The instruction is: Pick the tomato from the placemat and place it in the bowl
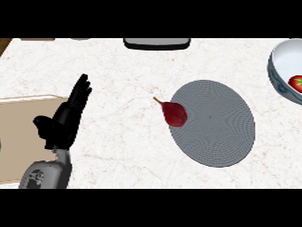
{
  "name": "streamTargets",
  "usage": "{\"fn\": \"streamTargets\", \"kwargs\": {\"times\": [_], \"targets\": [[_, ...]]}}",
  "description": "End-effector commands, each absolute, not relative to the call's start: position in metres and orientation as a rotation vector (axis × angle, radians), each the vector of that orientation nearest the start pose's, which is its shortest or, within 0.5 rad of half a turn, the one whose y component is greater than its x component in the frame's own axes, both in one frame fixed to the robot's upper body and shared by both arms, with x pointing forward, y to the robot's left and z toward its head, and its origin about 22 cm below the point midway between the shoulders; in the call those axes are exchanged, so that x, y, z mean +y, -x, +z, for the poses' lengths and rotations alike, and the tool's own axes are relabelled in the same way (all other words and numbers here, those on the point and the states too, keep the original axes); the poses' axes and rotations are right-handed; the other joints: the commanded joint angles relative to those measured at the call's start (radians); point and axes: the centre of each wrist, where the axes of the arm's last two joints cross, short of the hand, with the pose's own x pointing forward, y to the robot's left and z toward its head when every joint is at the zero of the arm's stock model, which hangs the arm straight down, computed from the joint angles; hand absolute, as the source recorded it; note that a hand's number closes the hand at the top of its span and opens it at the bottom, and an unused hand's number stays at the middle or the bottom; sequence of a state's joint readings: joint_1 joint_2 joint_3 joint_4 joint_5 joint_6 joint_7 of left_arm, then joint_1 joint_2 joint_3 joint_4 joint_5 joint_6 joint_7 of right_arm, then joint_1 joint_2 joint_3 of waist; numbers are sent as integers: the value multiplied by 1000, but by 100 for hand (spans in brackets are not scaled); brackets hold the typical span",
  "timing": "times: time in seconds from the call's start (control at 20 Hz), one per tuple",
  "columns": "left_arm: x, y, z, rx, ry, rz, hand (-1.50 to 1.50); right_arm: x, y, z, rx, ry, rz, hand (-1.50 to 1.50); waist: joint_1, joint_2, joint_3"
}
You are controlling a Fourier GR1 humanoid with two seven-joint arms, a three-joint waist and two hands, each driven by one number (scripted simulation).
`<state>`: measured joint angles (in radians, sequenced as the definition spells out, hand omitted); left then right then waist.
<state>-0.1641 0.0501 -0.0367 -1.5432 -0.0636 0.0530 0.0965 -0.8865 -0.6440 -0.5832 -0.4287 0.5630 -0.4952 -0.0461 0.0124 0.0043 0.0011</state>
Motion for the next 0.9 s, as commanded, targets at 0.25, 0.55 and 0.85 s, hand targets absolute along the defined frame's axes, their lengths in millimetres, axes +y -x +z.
{"fn": "streamTargets", "kwargs": {"times": [0.25, 0.55, 0.85], "targets": [[228, -268, 29, -1586, -77, -110, 0, -465, -368, 145, -1439, 1100, -422, -150, -22, -11, -2], [226, -268, 32, -1593, -104, -106, 0, -477, -327, 141, -1485, 1001, -430, -150, -29, -12, -2], [211, -277, 25, -1590, -82, -86, 0, -461, -289, 131, -1548, 911, -381, -150, -30, -9, -2]]}}
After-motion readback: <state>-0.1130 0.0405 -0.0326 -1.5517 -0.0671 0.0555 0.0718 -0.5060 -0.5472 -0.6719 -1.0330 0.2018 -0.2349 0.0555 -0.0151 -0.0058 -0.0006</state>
